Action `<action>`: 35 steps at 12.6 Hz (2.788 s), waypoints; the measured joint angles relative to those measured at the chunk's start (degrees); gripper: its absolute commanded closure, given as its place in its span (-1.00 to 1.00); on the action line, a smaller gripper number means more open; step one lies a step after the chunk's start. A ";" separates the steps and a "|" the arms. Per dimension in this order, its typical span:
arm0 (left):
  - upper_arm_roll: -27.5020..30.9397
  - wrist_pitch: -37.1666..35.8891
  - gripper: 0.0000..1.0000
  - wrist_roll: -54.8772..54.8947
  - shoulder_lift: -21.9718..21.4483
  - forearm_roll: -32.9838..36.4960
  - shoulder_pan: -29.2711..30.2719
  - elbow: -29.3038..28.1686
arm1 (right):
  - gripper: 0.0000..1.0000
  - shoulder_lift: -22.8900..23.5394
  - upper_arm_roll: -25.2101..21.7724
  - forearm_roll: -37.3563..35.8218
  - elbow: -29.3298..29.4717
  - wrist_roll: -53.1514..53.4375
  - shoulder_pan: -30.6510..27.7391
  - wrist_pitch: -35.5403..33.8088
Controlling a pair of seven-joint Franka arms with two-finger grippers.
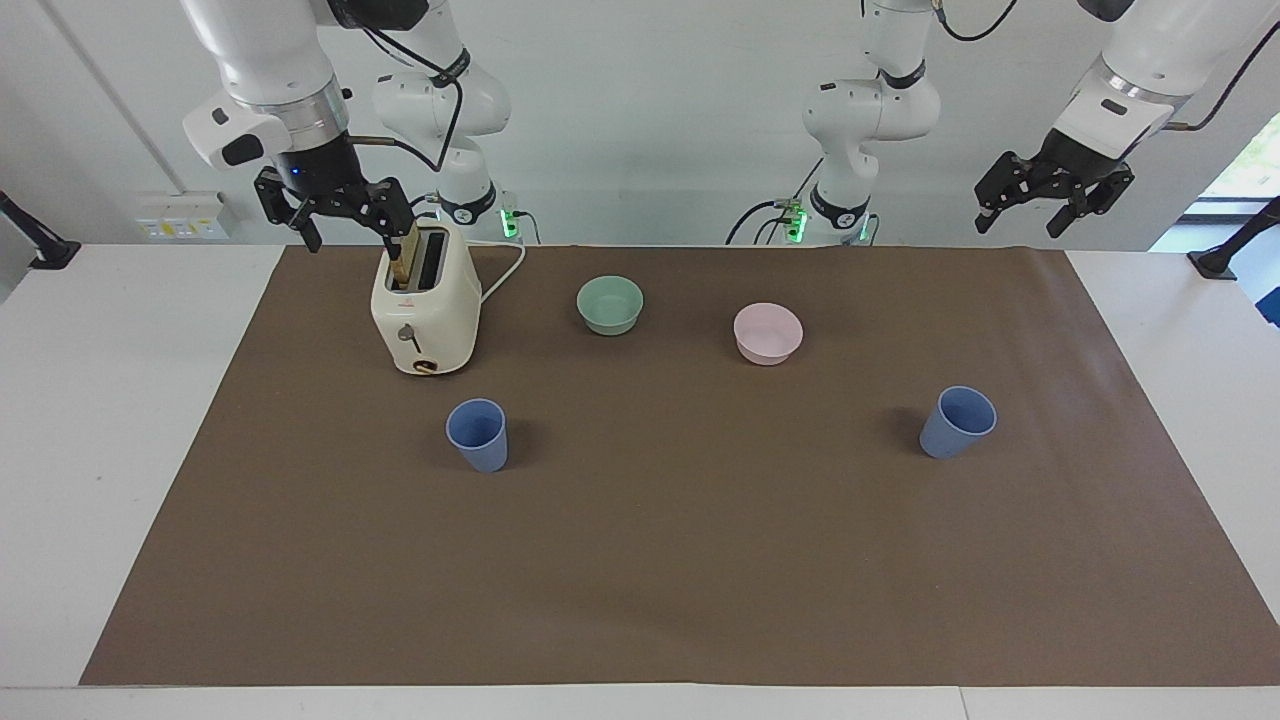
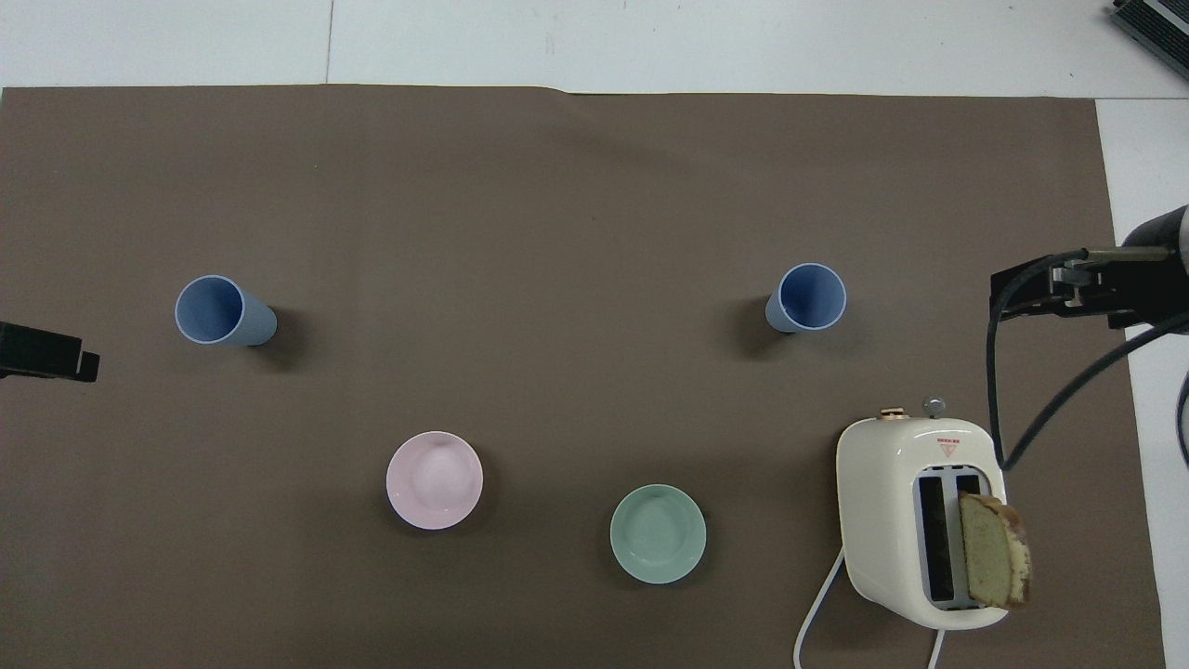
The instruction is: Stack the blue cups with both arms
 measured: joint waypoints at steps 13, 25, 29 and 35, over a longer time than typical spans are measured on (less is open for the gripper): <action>0.02 0.00 -1.00 0.00 -0.33 0.00 0.00 -0.44 | -1.00 0.00 -0.09 0.00 0.00 0.00 -0.04 0.01; 0.03 -0.01 -1.00 0.00 -0.33 0.01 0.00 -0.45 | -1.00 0.00 -0.23 0.00 0.00 0.00 -0.08 0.01; 0.03 -0.02 -1.00 0.00 -0.33 0.01 0.00 -0.45 | -1.00 0.00 -0.24 0.00 0.00 0.00 -0.09 0.02; 0.33 2.00 -1.00 -0.03 -0.33 0.08 1.00 -0.46 | -1.00 0.00 -0.24 0.00 0.00 0.00 -0.09 0.01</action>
